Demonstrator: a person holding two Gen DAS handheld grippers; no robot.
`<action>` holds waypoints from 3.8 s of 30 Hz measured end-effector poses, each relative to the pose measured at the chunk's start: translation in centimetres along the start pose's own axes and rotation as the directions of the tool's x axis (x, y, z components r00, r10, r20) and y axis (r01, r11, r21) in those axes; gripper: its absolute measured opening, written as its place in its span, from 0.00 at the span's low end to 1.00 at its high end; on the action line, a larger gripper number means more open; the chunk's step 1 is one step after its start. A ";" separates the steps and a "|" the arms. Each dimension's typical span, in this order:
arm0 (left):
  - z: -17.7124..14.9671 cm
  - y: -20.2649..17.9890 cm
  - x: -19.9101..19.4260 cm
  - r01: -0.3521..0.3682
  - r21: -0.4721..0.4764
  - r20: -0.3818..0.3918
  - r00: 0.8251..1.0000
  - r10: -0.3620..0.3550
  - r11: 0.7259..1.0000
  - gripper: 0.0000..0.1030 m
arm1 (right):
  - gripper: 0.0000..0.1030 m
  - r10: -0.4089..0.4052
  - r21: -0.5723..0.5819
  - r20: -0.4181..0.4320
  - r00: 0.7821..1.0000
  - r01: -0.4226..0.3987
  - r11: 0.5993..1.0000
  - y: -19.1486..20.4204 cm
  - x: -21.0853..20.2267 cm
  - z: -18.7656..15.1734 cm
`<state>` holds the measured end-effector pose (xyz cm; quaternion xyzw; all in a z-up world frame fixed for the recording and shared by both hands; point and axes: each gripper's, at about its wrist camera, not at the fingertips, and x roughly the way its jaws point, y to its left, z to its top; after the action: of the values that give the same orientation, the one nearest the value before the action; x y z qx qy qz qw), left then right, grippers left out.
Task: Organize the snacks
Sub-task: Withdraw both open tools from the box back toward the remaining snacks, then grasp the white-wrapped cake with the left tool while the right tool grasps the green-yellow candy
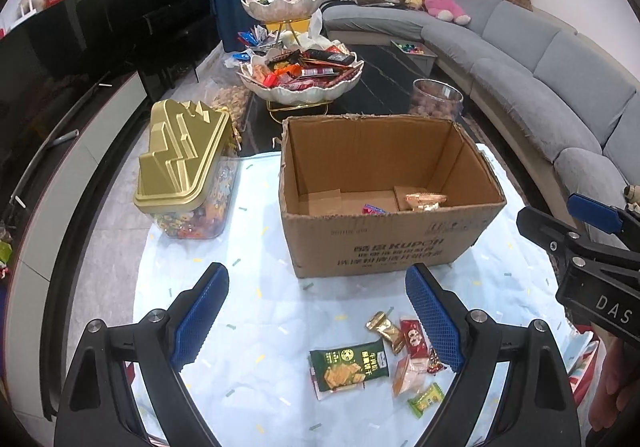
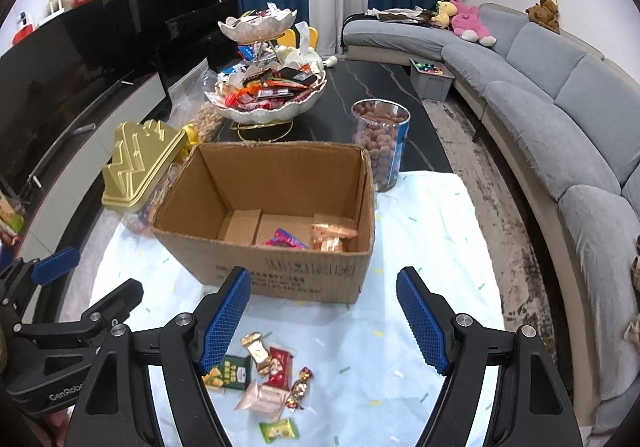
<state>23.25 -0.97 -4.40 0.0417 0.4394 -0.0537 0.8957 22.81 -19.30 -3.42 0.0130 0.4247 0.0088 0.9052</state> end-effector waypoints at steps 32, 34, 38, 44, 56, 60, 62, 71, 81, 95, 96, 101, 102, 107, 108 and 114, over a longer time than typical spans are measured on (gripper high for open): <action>-8.8 -0.6 1.3 0.008 0.014 -0.039 0.999 -0.008 1.000 0.88 | 0.74 0.013 -0.041 -0.043 0.999 -0.015 0.999 1.3 0.1 -8.1; -9.3 -0.6 1.5 0.013 0.018 -0.039 0.999 -0.012 1.000 0.88 | 0.74 0.016 -0.045 -0.039 0.999 -0.018 0.999 1.5 0.1 -8.7; -10.6 -0.7 2.1 0.023 0.014 -0.047 0.999 -0.022 1.000 0.88 | 0.74 0.008 -0.067 -0.021 1.000 -0.010 0.998 2.0 0.1 -9.7; -12.2 -0.8 3.0 0.050 0.011 -0.054 0.997 -0.050 0.999 0.88 | 0.74 0.005 -0.089 -0.012 1.000 -0.006 0.996 2.4 0.6 -10.8; -14.4 -0.8 4.8 0.065 0.029 -0.028 0.998 -0.065 0.997 0.88 | 0.74 0.008 -0.123 -0.066 0.998 -0.016 0.992 3.1 2.6 -13.7; -15.0 -0.8 5.4 0.078 0.040 -0.016 0.997 -0.078 0.996 0.88 | 0.74 0.014 -0.126 -0.086 0.996 -0.024 0.992 3.2 3.2 -14.5; -15.2 -0.7 5.8 0.081 0.036 -0.019 0.997 -0.081 0.996 0.88 | 0.74 0.015 -0.126 -0.103 0.995 -0.028 0.992 3.2 3.7 -14.9; -16.3 -1.0 7.6 0.069 0.048 -0.031 0.997 -0.067 0.997 0.88 | 0.74 0.022 -0.132 -0.151 0.988 -0.042 0.990 3.2 5.2 -16.3; -16.6 -1.2 9.0 0.064 0.050 -0.045 0.997 -0.062 0.997 0.88 | 0.74 0.051 -0.133 -0.225 0.973 -0.082 0.988 3.5 6.8 -18.0; -16.9 -1.4 11.1 0.052 0.052 -0.090 0.995 -0.047 0.997 0.82 | 0.74 0.066 -0.104 -0.285 0.956 -0.099 0.990 3.5 8.8 -18.9; -16.9 -1.5 11.3 0.050 0.051 -0.094 0.995 -0.045 0.997 0.81 | 0.74 0.065 -0.105 -0.285 0.956 -0.099 0.990 3.6 8.8 -19.0; -16.9 -1.5 11.8 0.045 0.041 -0.099 0.994 -0.041 0.998 0.79 | 0.74 0.063 -0.098 -0.292 0.954 -0.096 0.991 3.6 9.3 -19.1; -16.9 -1.6 12.0 0.044 0.039 -0.102 0.994 -0.040 0.998 0.78 | 0.74 0.063 -0.095 -0.294 0.954 -0.095 0.991 3.5 9.4 -19.1; -16.7 -1.5 12.5 0.054 0.034 -0.098 0.994 -0.050 0.998 0.72 | 0.70 0.064 -0.086 -0.303 0.951 -0.095 0.992 3.4 9.8 -19.3; -16.7 -1.5 12.6 0.053 0.033 -0.094 0.994 -0.050 0.998 0.70 | 0.68 0.063 -0.085 -0.304 0.951 -0.093 0.992 3.3 9.9 -19.3; -16.5 -1.7 12.5 0.072 0.023 -0.085 0.994 -0.070 0.997 0.58 | 0.56 0.051 -0.070 -0.310 0.949 -0.076 0.995 3.0 10.1 -19.2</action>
<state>17.71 -1.39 -24.44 0.0401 0.4772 -0.0895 0.8733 14.49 -15.72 -23.39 -0.0117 0.5592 0.0571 0.8270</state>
